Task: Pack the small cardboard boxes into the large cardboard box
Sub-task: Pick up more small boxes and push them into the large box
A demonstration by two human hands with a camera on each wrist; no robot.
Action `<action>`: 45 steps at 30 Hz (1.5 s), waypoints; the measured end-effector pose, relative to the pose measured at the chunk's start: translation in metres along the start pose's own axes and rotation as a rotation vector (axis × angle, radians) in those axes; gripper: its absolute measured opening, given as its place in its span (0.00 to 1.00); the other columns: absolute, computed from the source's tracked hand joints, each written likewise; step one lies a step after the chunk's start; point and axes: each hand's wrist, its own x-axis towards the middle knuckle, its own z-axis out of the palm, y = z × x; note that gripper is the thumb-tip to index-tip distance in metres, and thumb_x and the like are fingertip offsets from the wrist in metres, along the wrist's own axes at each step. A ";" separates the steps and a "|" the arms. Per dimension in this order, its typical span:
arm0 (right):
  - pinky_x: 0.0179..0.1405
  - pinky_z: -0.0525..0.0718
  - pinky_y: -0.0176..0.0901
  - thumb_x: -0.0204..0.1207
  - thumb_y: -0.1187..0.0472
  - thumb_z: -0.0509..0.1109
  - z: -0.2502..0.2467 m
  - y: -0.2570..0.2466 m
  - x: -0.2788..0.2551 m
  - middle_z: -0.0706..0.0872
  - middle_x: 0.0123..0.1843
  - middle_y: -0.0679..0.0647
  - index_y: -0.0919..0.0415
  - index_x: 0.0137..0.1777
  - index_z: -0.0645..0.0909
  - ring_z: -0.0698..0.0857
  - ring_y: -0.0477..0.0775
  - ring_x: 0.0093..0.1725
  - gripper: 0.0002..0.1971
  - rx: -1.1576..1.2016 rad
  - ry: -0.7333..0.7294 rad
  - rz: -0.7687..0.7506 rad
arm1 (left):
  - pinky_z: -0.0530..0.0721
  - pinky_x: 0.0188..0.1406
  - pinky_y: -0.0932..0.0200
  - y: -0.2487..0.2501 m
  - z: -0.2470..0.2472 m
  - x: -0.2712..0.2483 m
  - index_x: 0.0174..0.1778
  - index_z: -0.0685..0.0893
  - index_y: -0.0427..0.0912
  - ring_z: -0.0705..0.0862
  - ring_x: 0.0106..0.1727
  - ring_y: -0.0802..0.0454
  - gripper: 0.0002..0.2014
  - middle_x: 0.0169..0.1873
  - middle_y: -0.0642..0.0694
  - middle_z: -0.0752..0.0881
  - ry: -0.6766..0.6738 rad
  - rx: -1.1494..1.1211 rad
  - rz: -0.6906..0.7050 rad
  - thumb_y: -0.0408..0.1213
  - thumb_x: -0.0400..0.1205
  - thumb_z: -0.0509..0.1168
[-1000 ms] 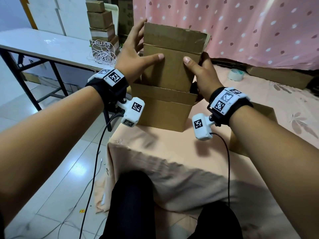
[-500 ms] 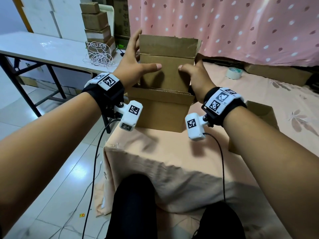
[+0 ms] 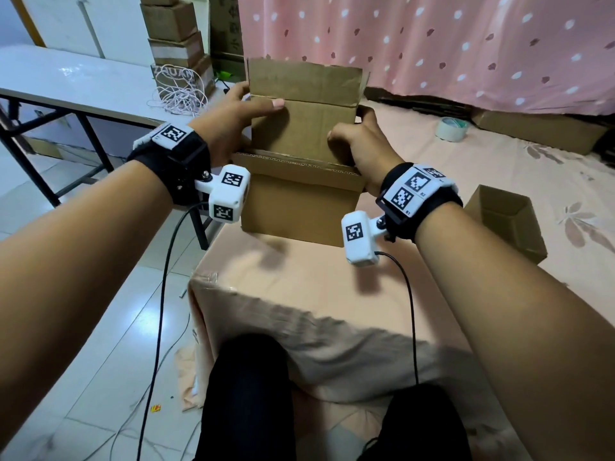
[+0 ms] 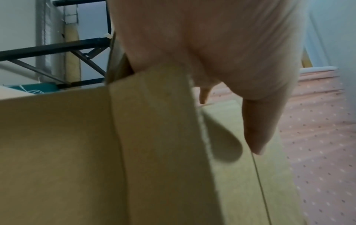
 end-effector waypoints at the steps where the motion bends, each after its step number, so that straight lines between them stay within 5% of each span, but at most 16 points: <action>1: 0.55 0.69 0.54 0.51 0.43 0.75 0.001 0.000 0.002 0.87 0.32 0.38 0.38 0.58 0.73 0.85 0.61 0.50 0.31 -0.001 0.001 0.008 | 0.91 0.58 0.39 -0.004 0.001 0.000 0.79 0.71 0.48 0.89 0.65 0.47 0.33 0.69 0.47 0.86 0.017 0.015 0.003 0.40 0.79 0.76; 4: 0.74 0.74 0.70 0.51 0.43 0.80 0.001 0.001 0.004 0.92 0.45 0.40 0.40 0.58 0.74 0.90 0.58 0.59 0.33 0.006 0.012 -0.045 | 0.89 0.60 0.37 -0.012 0.006 -0.001 0.78 0.72 0.49 0.92 0.58 0.51 0.31 0.67 0.49 0.86 0.046 0.102 0.055 0.38 0.80 0.76; 7: 0.70 0.83 0.65 0.53 0.47 0.81 0.001 0.001 0.001 0.92 0.55 0.48 0.47 0.67 0.73 0.91 0.56 0.59 0.39 0.057 -0.016 -0.067 | 0.93 0.44 0.50 -0.014 0.006 -0.001 0.79 0.71 0.48 0.93 0.55 0.53 0.29 0.66 0.49 0.86 0.046 0.090 0.063 0.36 0.83 0.73; 11: 0.66 0.86 0.65 0.56 0.49 0.82 -0.001 0.003 0.000 0.92 0.58 0.52 0.48 0.71 0.73 0.92 0.56 0.58 0.40 0.089 -0.022 -0.088 | 0.89 0.37 0.58 -0.016 0.007 -0.004 0.80 0.71 0.47 0.90 0.60 0.51 0.27 0.66 0.50 0.86 0.042 0.122 0.085 0.43 0.85 0.71; 14: 0.62 0.89 0.65 0.60 0.54 0.81 -0.001 0.005 -0.003 0.89 0.61 0.58 0.54 0.75 0.70 0.91 0.59 0.59 0.41 0.137 -0.042 -0.100 | 0.89 0.48 0.60 -0.018 0.007 -0.004 0.80 0.72 0.47 0.89 0.63 0.58 0.26 0.67 0.52 0.86 0.055 0.113 0.120 0.44 0.87 0.69; 17: 0.61 0.89 0.64 0.61 0.56 0.80 -0.002 0.005 -0.004 0.88 0.62 0.61 0.56 0.75 0.70 0.91 0.60 0.59 0.41 0.161 -0.056 -0.113 | 0.87 0.67 0.52 -0.022 0.002 -0.003 0.79 0.73 0.49 0.87 0.66 0.59 0.25 0.69 0.53 0.86 0.054 0.113 0.138 0.45 0.86 0.69; 21: 0.67 0.87 0.61 0.63 0.51 0.79 -0.003 0.004 -0.003 0.89 0.63 0.58 0.56 0.76 0.71 0.91 0.57 0.60 0.40 0.197 -0.056 -0.111 | 0.83 0.74 0.46 -0.023 0.000 0.000 0.80 0.72 0.53 0.85 0.69 0.59 0.26 0.71 0.55 0.84 0.037 0.118 0.135 0.48 0.86 0.68; 26: 0.73 0.81 0.61 0.62 0.37 0.78 -0.001 0.005 -0.002 0.92 0.60 0.48 0.49 0.72 0.76 0.91 0.51 0.61 0.38 0.186 -0.023 -0.106 | 0.80 0.77 0.46 -0.025 -0.002 0.001 0.84 0.66 0.53 0.84 0.70 0.61 0.28 0.73 0.55 0.83 0.017 0.115 0.168 0.46 0.88 0.66; 32: 0.71 0.82 0.63 0.64 0.35 0.75 0.000 0.006 -0.003 0.93 0.59 0.48 0.49 0.69 0.80 0.91 0.50 0.60 0.34 0.222 -0.008 -0.125 | 0.81 0.76 0.47 -0.025 -0.001 0.000 0.84 0.66 0.52 0.85 0.70 0.61 0.27 0.72 0.54 0.83 0.016 0.119 0.180 0.45 0.89 0.65; 37: 0.77 0.70 0.67 0.62 0.26 0.73 0.003 0.010 -0.002 0.92 0.58 0.41 0.41 0.67 0.80 0.89 0.50 0.63 0.34 0.154 0.029 -0.109 | 0.85 0.67 0.59 -0.024 0.000 -0.003 0.84 0.66 0.51 0.86 0.68 0.61 0.27 0.71 0.55 0.84 0.029 0.101 0.185 0.41 0.89 0.65; 45: 0.73 0.79 0.64 0.63 0.29 0.72 -0.001 0.008 -0.005 0.93 0.56 0.43 0.46 0.59 0.86 0.89 0.50 0.61 0.29 0.161 0.049 -0.122 | 0.87 0.68 0.52 -0.025 0.000 -0.004 0.84 0.65 0.49 0.87 0.67 0.58 0.28 0.70 0.53 0.85 0.029 0.063 0.179 0.40 0.89 0.66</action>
